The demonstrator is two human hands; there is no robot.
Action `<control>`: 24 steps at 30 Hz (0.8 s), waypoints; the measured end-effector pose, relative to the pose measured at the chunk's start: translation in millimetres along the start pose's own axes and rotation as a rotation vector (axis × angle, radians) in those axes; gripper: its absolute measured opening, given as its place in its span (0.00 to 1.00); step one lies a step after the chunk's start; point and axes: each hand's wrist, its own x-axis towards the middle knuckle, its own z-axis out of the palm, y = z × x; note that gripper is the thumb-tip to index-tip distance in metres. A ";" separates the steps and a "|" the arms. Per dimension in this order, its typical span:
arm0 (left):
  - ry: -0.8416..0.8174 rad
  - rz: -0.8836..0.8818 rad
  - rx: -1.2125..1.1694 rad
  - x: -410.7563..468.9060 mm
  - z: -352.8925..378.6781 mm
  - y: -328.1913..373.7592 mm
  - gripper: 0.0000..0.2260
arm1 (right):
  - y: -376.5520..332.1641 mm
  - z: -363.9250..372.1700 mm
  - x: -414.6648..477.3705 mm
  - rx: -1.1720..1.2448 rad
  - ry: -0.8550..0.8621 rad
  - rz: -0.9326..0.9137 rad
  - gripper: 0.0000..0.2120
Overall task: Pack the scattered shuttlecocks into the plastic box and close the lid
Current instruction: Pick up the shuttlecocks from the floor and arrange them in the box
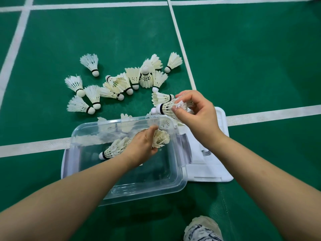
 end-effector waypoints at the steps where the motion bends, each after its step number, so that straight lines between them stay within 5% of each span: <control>1: -0.012 0.013 0.013 -0.2 -0.6 0.2 0.27 | -0.4 0.5 -0.1 -0.002 -0.002 0.000 0.08; 11: -0.047 0.170 0.273 6.1 1.6 -8.8 0.22 | 3.9 -0.4 -4.3 -0.001 -0.004 0.019 0.08; 17: -0.150 0.094 0.501 8.3 4.3 -2.4 0.27 | 2.0 1.6 -4.2 -0.010 -0.014 0.016 0.09; 24: -0.145 0.026 0.494 8.4 7.8 -1.0 0.34 | 1.1 0.9 -3.8 -0.010 -0.023 0.036 0.09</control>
